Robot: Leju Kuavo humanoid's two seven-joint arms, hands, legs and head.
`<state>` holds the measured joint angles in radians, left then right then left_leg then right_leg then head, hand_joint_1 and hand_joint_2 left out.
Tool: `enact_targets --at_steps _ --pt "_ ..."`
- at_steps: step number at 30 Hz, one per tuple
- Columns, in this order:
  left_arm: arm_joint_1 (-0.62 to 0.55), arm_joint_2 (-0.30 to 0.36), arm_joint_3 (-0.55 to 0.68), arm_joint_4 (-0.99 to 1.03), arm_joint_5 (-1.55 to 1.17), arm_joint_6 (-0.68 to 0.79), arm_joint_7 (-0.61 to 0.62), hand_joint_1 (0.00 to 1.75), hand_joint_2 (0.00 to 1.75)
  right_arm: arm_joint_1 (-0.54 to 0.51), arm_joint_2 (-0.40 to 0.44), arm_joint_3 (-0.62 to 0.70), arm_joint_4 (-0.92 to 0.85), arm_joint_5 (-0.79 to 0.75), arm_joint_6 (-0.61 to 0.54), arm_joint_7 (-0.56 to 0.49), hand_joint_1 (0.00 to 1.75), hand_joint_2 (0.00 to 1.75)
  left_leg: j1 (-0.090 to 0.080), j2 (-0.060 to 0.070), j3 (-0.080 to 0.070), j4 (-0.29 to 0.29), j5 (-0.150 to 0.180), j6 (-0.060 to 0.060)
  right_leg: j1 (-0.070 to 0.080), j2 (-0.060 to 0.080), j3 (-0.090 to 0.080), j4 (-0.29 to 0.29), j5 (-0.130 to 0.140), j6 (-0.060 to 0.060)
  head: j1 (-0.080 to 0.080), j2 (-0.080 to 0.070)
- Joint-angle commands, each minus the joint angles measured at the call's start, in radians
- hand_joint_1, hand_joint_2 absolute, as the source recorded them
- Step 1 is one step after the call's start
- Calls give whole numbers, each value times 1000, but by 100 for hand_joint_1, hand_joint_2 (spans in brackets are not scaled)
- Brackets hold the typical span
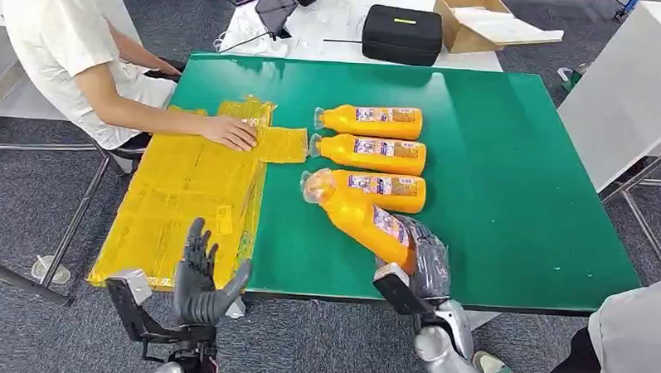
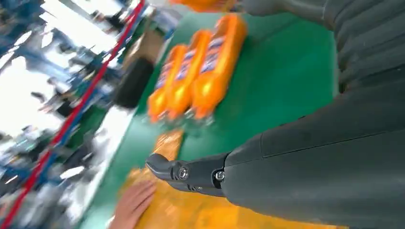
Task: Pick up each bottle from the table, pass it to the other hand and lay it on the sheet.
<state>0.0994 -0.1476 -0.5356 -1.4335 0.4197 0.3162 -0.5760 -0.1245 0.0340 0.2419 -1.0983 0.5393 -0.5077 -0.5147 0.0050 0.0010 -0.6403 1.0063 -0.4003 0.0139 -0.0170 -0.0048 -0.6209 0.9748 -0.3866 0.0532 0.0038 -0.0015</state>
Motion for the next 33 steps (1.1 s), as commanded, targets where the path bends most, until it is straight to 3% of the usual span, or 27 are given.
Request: enact_targets --at_steps 1,12,23,24,33 --pt "-81 51 -100 199 14 -110 33 0 175 -20 40 36 -64 -79 97 -48 133 175 0 1 5 -1 -2 -1 0 1 4 0 -1 -2 0 0" --pt "-157 10 -94 234 -151 -162 6 0 175 -119 100 196 95 -118 188 -50 131 175 1 3 5 0 -2 -1 1 4 4 -1 -1 -2 0 0" --pt "-157 -4 -57 180 -161 -133 19 0 175 -123 112 271 138 -73 153 -35 138 175 1 1 2 0 0 0 1 1 2 0 0 -2 0 0" --pt "-143 0 -46 164 -91 -196 62 0 175 -123 107 285 147 -39 105 -33 136 175 2 2 7 1 -3 -1 2 2 7 1 -3 -4 0 0" --pt "-171 -17 -37 181 66 -271 149 0 175 -147 130 328 227 -32 59 -49 134 175 2 2 3 1 -2 -1 2 2 3 0 -1 -3 0 0"
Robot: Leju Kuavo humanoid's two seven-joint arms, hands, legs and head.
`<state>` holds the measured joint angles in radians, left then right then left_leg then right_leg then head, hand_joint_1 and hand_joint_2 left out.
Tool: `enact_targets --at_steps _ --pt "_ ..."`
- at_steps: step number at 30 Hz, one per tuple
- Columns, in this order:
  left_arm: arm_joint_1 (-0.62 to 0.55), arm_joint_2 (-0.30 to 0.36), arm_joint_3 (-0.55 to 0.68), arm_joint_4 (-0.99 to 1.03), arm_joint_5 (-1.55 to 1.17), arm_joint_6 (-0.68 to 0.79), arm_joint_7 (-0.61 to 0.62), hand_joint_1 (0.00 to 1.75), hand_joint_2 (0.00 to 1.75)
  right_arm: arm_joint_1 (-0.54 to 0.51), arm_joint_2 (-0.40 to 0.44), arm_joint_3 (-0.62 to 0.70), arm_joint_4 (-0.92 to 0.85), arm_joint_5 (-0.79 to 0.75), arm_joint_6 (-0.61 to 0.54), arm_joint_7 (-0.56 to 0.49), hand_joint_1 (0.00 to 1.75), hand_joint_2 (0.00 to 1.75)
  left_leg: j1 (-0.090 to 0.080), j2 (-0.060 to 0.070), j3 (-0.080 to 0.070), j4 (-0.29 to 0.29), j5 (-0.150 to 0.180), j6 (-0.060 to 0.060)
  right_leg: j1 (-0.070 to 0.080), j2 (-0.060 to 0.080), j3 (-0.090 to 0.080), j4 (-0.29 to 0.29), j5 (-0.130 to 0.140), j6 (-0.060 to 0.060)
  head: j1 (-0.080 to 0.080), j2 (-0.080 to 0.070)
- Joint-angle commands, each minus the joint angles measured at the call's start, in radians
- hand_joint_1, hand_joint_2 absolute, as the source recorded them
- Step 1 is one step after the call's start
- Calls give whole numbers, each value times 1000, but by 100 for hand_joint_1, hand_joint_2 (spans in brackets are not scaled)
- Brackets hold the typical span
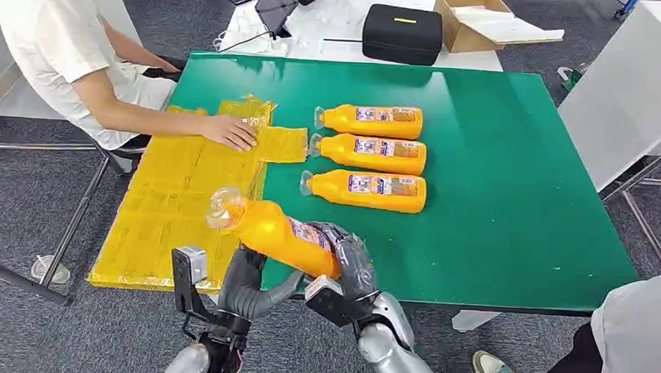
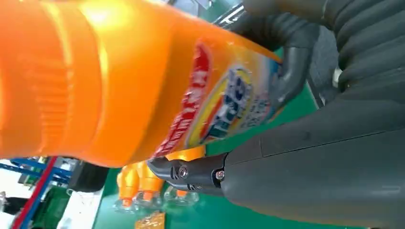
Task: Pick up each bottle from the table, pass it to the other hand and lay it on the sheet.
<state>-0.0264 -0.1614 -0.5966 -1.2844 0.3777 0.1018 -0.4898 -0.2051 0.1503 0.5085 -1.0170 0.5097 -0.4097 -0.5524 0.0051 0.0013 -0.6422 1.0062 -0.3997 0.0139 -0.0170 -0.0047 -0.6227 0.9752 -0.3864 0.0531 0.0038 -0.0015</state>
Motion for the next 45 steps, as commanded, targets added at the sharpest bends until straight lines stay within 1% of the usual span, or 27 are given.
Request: enact_targets --at_steps 1,2,7,8,9,10,11,13,14,17,18,19,22,23,24,25,26,29,30,31,32,33,34,35,39,40,45 --pt "-47 -6 27 37 124 -62 68 0 175 -71 17 60 156 -10 -38 -14 134 175 1 1 6 1 -3 -1 1 2 6 0 -2 -3 0 0" --pt "-47 -6 27 37 124 -62 68 0 175 -71 17 60 156 -10 -38 -14 134 175 0 0 2 0 0 0 1 1 2 -1 0 -1 0 0" --pt "-59 -14 46 47 151 -10 46 0 175 -84 24 72 185 -6 -62 -14 138 175 2 1 7 1 -3 -1 2 2 7 0 -2 -3 0 0" --pt "-64 -14 43 46 138 9 32 0 175 -84 27 75 186 -9 -61 -12 138 175 1 0 4 0 -1 0 1 1 4 0 -1 -2 0 0" --pt "-66 -14 43 47 134 18 27 0 175 -85 28 77 186 -13 -58 -11 141 175 1 1 6 0 -2 -1 2 1 6 0 -2 -3 0 0" --pt "-71 -21 54 49 141 36 24 0 175 -87 31 84 188 -8 -59 -9 140 175 2 1 7 1 -3 -1 2 1 7 0 -3 -3 0 0" --pt "-77 -25 57 52 140 65 7 0 175 -91 35 93 193 -14 -54 -4 140 175 1 0 4 0 -2 0 1 1 4 0 -1 -2 0 0" --pt "-81 -26 57 51 140 67 7 0 175 -91 39 95 192 -14 -55 -3 140 175 1 1 6 1 -3 -1 2 2 6 1 -2 -3 0 0" --pt "-81 -26 57 51 140 67 7 0 175 -91 39 95 192 -14 -55 -3 140 175 1 1 2 0 -1 0 1 1 2 0 -1 -2 0 0" --pt "-83 -30 63 54 147 78 2 0 175 -94 39 100 195 -13 -54 -3 140 175 2 1 7 1 -3 -1 2 1 7 0 -3 -3 0 0" --pt "-87 -32 64 53 130 103 -25 0 175 -99 41 110 201 -2 -62 0 138 175 1 0 4 0 -2 0 1 1 4 0 -2 -2 0 0" --pt "-98 -37 62 55 86 170 -80 0 175 -105 47 122 210 -6 -57 6 140 175 1 0 2 0 -1 0 1 1 2 0 -1 -1 0 0" --pt "-106 -40 62 55 86 173 -80 0 175 -104 53 124 210 -5 -61 8 140 175 1 0 4 1 -2 0 1 0 4 0 -2 -2 0 0" --pt "-106 -40 62 55 86 173 -80 0 175 -104 53 124 210 -5 -61 8 140 175 1 0 2 0 -1 0 1 0 2 0 -1 -2 0 0" --pt "-107 -41 62 58 88 177 -77 49 175 -107 52 130 214 0 -62 8 138 175 1 -1 4 0 -2 -1 1 0 4 0 -2 -2 0 0" --pt "-107 -41 62 58 88 177 -77 157 175 -107 52 130 214 0 -62 8 138 175 0 0 3 0 -1 0 1 0 3 0 -1 -1 0 0" --pt "-111 -41 62 63 84 192 -83 175 175 -110 53 140 219 1 -59 9 133 175 1 0 4 0 -2 -1 1 1 4 0 -1 -2 0 0" --pt "-119 -45 59 56 99 189 -85 175 175 -111 61 147 212 -18 -48 7 127 175 1 0 2 0 -1 0 1 1 2 0 -1 -1 0 0" --pt "-108 -41 61 41 127 166 -75 175 175 -103 59 142 203 -41 -36 6 120 175 1 0 4 1 -2 -1 1 0 4 0 -2 -2 0 0" --pt "-100 -34 61 31 153 141 -65 175 175 -97 57 135 199 -72 -13 -6 110 175 1 0 2 0 -1 0 1 0 2 0 -1 -2 0 0" --pt "-91 -31 63 18 197 99 -42 175 175 -95 57 131 197 -91 0 -17 93 175 2 0 7 2 -4 -1 2 0 7 1 -4 -4 0 0" --pt "-87 -28 63 12 214 80 -33 175 175 -93 58 127 196 -105 9 -24 10 175 1 0 3 0 -1 0 1 0 3 0 -1 -2 0 0" --pt "-80 -26 65 2 242 55 -20 175 175 -89 64 114 192 -145 48 -32 0 175 1 0 6 0 -3 -1 1 1 5 0 -2 -2 0 0" --pt "-73 -21 70 -17 281 14 -10 175 175 -87 67 106 185 -184 88 -42 0 175 1 0 3 0 -1 0 1 1 3 0 -1 -2 0 0" --pt "-68 -18 73 -31 300 -2 4 175 175 -84 71 107 175 -202 111 -44 0 175 1 1 3 1 -2 -1 1 1 3 1 -2 -2 0 0" --pt "-68 -18 78 -30 311 -9 11 175 175 -80 69 112 169 -203 113 -52 0 0 0 0 1 0 -1 0 0 1 1 0 -1 -1 0 0" --pt "-73 -17 99 -21 343 -27 25 175 175 -71 70 94 178 -231 100 -79 0 0 1 0 3 1 -2 0 1 0 3 0 -2 -2 0 0"
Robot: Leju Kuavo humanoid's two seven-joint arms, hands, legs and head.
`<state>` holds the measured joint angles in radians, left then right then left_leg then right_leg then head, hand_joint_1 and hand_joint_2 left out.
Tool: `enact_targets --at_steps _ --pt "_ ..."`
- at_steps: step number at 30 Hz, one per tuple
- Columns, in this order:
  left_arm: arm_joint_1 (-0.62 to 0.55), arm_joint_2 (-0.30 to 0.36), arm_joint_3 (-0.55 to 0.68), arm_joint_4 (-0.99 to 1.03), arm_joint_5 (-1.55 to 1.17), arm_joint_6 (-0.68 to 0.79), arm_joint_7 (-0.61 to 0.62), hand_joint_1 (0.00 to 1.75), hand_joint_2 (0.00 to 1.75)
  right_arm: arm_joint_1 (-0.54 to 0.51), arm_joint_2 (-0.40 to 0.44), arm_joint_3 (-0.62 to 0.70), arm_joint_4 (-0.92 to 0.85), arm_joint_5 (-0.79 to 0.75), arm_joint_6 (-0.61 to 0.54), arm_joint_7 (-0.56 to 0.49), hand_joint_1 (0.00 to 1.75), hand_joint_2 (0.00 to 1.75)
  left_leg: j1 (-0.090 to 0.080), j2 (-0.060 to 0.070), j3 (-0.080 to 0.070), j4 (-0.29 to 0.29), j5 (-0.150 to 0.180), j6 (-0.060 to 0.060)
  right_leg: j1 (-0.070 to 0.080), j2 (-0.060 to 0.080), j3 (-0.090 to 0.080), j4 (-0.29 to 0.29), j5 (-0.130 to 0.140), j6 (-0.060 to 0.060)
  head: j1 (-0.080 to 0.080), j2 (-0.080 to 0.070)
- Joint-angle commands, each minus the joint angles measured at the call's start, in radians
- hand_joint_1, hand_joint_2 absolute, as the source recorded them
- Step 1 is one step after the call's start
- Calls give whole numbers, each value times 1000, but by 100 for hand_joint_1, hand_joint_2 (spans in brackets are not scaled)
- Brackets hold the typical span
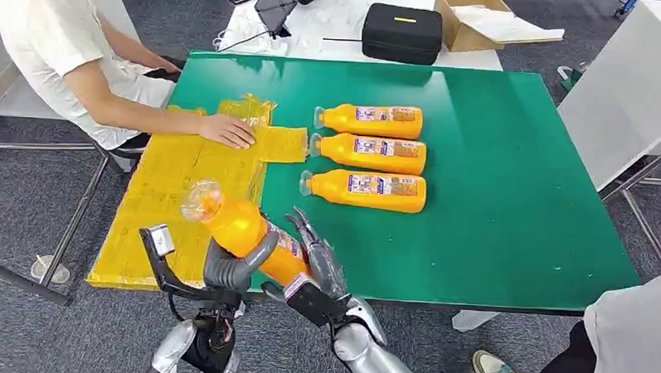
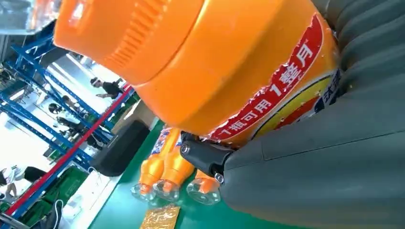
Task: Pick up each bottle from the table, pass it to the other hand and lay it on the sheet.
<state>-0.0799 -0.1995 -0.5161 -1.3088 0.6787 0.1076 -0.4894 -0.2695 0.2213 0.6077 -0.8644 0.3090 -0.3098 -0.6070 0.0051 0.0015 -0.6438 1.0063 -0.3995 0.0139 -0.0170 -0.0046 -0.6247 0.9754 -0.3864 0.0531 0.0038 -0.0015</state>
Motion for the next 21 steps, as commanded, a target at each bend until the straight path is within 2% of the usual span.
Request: enact_targets --at_steps 1,2,4,6,7,10,19,20,21 --pt "-17 22 30 -4 42 -29 19 175 175 -4 4 -11 38 -37 -8 -39 0 0 0 -1 2 0 0 0 0 0 2 0 -1 -1 0 0" --pt "-15 22 38 -9 40 -24 14 175 175 4 8 -15 34 -37 -19 -49 0 0 2 0 7 1 -4 -1 2 0 8 1 -3 -3 0 0" --pt "-6 29 65 -33 6 15 -5 175 175 36 9 -14 13 -19 -64 -75 0 0 1 0 5 0 -2 0 1 0 5 0 -2 -2 0 0" --pt "-10 41 85 -42 -199 186 -103 175 175 75 -15 -24 -38 1 -142 -91 0 0 1 0 5 0 -2 -1 1 0 5 0 -2 -2 0 0" --pt "-8 40 103 -42 -246 221 -114 175 175 92 -27 -35 -69 -5 -165 -91 0 0 2 -1 6 0 -3 -1 2 0 7 -1 -3 -3 0 0" --pt "-5 34 142 -58 -236 207 -91 175 175 111 -45 -53 -119 -11 -186 -90 0 0 1 -1 3 -1 -1 0 1 0 3 -1 -1 -1 0 0" --pt "-4 28 140 -60 -239 206 -87 175 175 108 -40 -54 -124 -12 -181 -86 0 0 0 -1 1 0 0 0 0 0 1 -1 0 -1 0 0" --pt "-4 28 140 -60 -239 206 -87 175 175 108 -40 -54 -124 -12 -181 -86 0 0 2 -1 6 1 -3 -1 2 0 7 0 -3 -3 1 0" --pt "1 23 156 -61 -259 231 -95 175 175 118 -34 -78 -132 -2 -230 -91 0 0 0 -1 3 0 -1 0 1 -1 3 0 -2 -2 0 0"
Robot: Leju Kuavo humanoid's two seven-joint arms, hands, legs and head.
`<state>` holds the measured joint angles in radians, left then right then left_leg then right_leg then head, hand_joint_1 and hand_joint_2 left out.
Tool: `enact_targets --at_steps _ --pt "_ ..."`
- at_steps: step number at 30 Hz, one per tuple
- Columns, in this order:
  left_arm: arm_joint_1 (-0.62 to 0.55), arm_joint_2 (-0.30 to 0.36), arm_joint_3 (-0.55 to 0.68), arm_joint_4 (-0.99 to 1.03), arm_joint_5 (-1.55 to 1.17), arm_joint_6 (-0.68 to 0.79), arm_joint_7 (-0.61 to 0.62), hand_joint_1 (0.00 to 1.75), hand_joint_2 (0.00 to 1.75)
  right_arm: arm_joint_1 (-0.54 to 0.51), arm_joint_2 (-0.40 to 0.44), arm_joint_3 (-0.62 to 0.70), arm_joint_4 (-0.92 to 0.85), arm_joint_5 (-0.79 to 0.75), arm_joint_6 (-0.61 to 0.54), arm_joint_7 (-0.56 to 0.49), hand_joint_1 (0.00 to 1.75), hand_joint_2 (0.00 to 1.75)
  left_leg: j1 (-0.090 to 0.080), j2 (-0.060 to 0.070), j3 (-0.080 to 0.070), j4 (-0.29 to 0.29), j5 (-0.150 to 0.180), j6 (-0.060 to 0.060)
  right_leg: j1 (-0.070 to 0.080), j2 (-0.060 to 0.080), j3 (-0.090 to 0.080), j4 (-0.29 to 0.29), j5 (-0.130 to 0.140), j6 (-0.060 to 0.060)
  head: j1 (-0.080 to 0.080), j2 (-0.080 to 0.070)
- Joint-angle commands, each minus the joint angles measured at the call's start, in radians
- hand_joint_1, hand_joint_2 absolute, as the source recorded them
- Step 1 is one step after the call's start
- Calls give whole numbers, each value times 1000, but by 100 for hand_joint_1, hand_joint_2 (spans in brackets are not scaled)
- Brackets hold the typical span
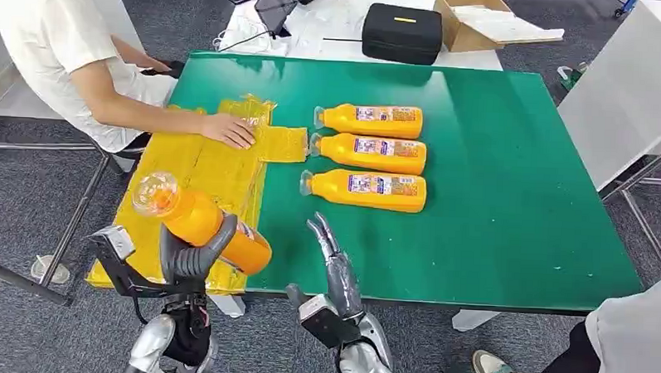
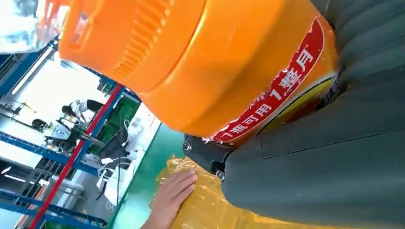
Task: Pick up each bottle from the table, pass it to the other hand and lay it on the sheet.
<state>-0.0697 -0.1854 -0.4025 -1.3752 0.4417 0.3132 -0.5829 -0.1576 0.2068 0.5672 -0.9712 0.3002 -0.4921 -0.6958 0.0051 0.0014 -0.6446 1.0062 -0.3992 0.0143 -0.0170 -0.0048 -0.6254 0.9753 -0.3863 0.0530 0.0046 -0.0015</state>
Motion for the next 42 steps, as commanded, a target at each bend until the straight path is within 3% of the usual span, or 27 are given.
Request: enact_targets --at_steps 1,4,7,9,15,20,21,22,26,27,29,31,38,40,42 --pt "-6 8 54 1 -36 39 -9 175 175 19 -26 -50 -46 12 -74 -2 0 0 1 0 6 0 -3 0 1 0 6 0 -3 -2 -1 0" --pt "-20 10 82 23 -273 253 -112 175 175 67 -66 -93 -110 61 -182 -2 0 0 0 -1 2 -1 -1 0 0 -1 3 -1 -1 -1 0 0" --pt "-41 32 86 61 -486 374 -115 175 175 109 -60 -203 -172 129 -206 -2 0 0 1 -3 6 -1 -2 0 1 -3 7 -1 -3 -2 -1 0" --pt "-78 82 68 189 -705 385 8 175 175 141 -34 -314 -236 172 -206 -2 0 0 1 -4 6 -1 -2 0 1 -3 6 -1 -3 -2 0 0" --pt "-222 103 114 598 -1266 382 155 175 175 106 -83 -188 -183 146 -206 -2 0 0 0 -1 5 -2 0 0 0 -1 6 -2 0 -2 0 0" --pt "-340 125 57 811 -1335 226 217 175 175 78 -83 -98 -131 108 -206 -2 0 0 1 -1 5 -2 1 -1 1 -1 4 -1 1 -4 0 0" --pt "-361 105 132 844 -1202 73 200 175 175 74 -80 -82 -119 95 -206 -2 0 0 2 0 8 -1 0 -2 2 -1 7 -1 1 -5 0 0" --pt "-387 120 77 869 -1270 80 216 175 175 75 -82 -64 -128 93 -206 -2 0 0 1 1 4 -1 1 -1 2 1 3 -1 2 -4 0 0" --pt "-417 121 59 910 -1294 85 236 175 175 76 -85 -41 -125 94 -206 -2 0 0 2 0 7 0 0 -2 2 0 6 0 0 -5 -1 0" --pt "-422 127 41 918 -1318 104 239 150 175 74 -88 -35 -124 92 -206 -2 0 0 1 0 6 -1 1 -2 2 0 6 0 1 -5 0 0" --pt "-438 135 8 948 -1360 101 248 155 175 67 -92 -27 -114 91 -206 -2 0 0 1 2 8 -1 1 -2 2 2 7 0 2 -5 0 0" --pt "-449 132 5 970 -1361 71 247 138 175 58 -97 -15 -108 77 -206 -2 0 0 1 1 9 -1 1 -2 2 2 8 0 2 -5 0 0" --pt "-455 130 5 978 -1358 54 249 138 175 53 -98 -12 -105 78 -206 -2 0 0 1 1 8 -1 2 -3 1 1 6 0 3 -5 -1 0" --pt "-461 126 2 983 -1359 38 252 16 175 51 -99 -12 -107 85 -206 -2 0 0 2 2 9 -1 2 -3 2 2 8 0 2 -6 -1 0" --pt "-476 117 25 999 -1318 -63 247 0 175 46 -94 -15 -101 85 -206 -2 0 0 1 1 9 -1 2 -3 1 1 7 1 2 -5 0 0"
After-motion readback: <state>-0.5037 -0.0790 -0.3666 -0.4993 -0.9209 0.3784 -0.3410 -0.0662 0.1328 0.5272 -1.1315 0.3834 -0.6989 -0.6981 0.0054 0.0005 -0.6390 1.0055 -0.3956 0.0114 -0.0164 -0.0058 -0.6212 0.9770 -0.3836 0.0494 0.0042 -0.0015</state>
